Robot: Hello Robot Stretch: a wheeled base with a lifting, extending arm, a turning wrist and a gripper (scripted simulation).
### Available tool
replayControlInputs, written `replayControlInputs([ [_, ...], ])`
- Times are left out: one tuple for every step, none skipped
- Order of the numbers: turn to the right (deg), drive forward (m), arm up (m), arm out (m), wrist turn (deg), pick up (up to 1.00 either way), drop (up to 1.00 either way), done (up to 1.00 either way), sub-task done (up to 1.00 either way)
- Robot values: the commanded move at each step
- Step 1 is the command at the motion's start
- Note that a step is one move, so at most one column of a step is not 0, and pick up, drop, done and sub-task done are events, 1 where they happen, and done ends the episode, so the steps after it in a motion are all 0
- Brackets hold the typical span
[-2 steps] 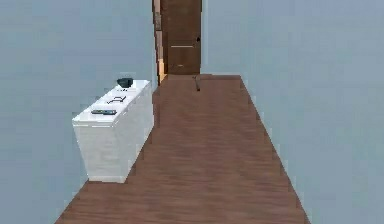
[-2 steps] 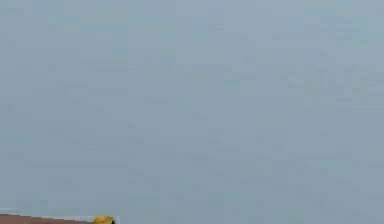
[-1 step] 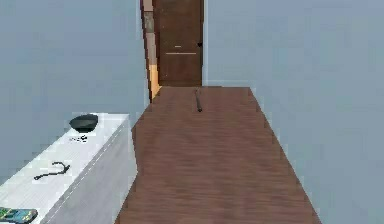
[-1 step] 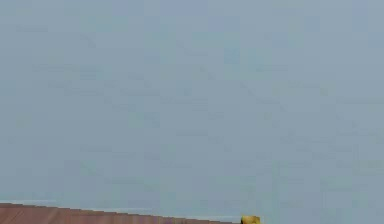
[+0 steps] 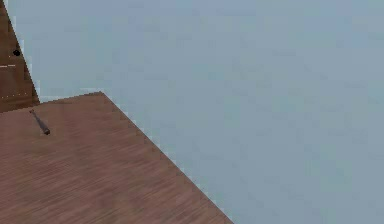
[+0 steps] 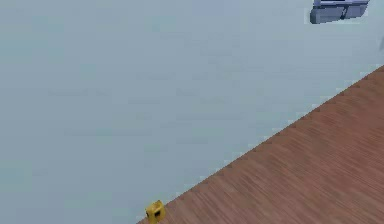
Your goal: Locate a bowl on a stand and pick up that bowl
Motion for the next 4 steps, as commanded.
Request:
replayControlInputs([
  [0.0,0.05,0.0,0.0,0.0,0.0,0.0,0.0,0.0],
  [-45.0,0.0,0.0,0.0,0.0,0.0,0.0,0.0,0.0],
  [0.0,0.75,0.0,0.0,0.0,0.0,0.0,0.0,0.0],
  [-45.0,0.0,0.0,0.0,0.0,0.0,0.0,0.0,0.0],
])
